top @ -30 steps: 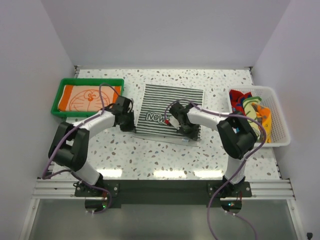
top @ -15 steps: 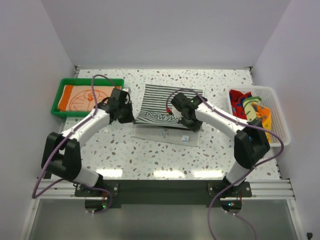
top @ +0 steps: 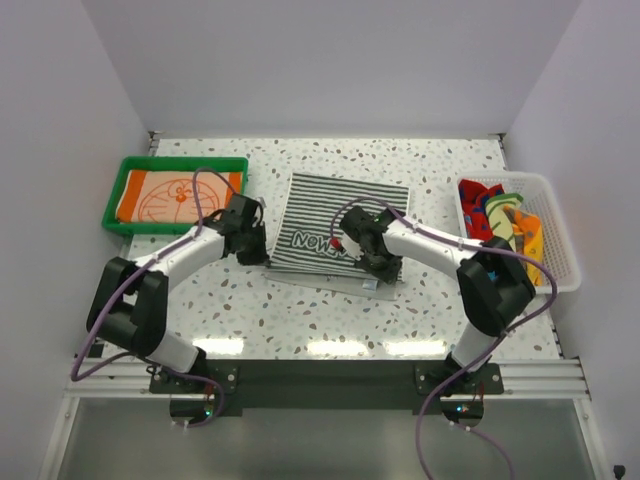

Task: Fold and stack the towels
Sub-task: Fold the towel

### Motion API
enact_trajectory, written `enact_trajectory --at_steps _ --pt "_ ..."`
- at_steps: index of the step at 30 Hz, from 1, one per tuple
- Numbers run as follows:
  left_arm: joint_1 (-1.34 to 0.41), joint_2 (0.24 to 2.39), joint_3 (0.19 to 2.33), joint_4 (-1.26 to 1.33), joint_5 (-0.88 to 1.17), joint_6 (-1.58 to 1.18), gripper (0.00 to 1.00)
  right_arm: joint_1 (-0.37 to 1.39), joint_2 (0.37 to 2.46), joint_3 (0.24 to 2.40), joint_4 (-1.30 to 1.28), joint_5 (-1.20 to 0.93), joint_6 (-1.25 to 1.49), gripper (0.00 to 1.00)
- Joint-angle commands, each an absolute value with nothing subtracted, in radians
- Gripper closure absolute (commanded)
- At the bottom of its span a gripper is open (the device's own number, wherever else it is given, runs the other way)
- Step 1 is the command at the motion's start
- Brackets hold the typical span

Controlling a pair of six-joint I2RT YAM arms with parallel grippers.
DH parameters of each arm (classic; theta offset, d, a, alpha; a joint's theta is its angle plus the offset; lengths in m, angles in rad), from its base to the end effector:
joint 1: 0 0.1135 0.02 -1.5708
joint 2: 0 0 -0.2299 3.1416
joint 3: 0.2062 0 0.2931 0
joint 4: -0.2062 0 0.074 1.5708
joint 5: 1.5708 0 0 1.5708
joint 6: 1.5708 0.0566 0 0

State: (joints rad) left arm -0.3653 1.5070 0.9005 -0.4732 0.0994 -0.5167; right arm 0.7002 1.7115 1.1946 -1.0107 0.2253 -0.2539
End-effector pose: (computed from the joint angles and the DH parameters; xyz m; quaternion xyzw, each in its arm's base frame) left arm 0.3125 -0.1255 0.1138 -0.0612 0.9669 -0.1472 0.1990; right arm 0.2658 0.2074 0.1225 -0.4540 0.8836 -0.1049 0.0458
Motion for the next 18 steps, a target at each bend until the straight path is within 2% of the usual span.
enact_trajectory --at_steps 1,6,10,18 --pt "-0.350 1.529 0.884 -0.439 0.009 -0.503 1.00 0.690 1.739 1.164 -1.013 0.219 -0.249 1.00" --pt "-0.350 1.562 0.859 -0.419 0.009 -0.505 1.00 0.690 1.781 1.129 -0.966 0.157 -0.232 1.00" --pt "-0.350 1.559 0.873 -0.428 0.005 -0.503 1.00 0.690 1.789 1.134 -0.974 0.184 -0.225 1.00" --pt "-0.350 1.525 0.983 -0.495 0.003 -0.497 1.00 0.692 1.714 1.253 -1.089 0.239 -0.204 1.00"
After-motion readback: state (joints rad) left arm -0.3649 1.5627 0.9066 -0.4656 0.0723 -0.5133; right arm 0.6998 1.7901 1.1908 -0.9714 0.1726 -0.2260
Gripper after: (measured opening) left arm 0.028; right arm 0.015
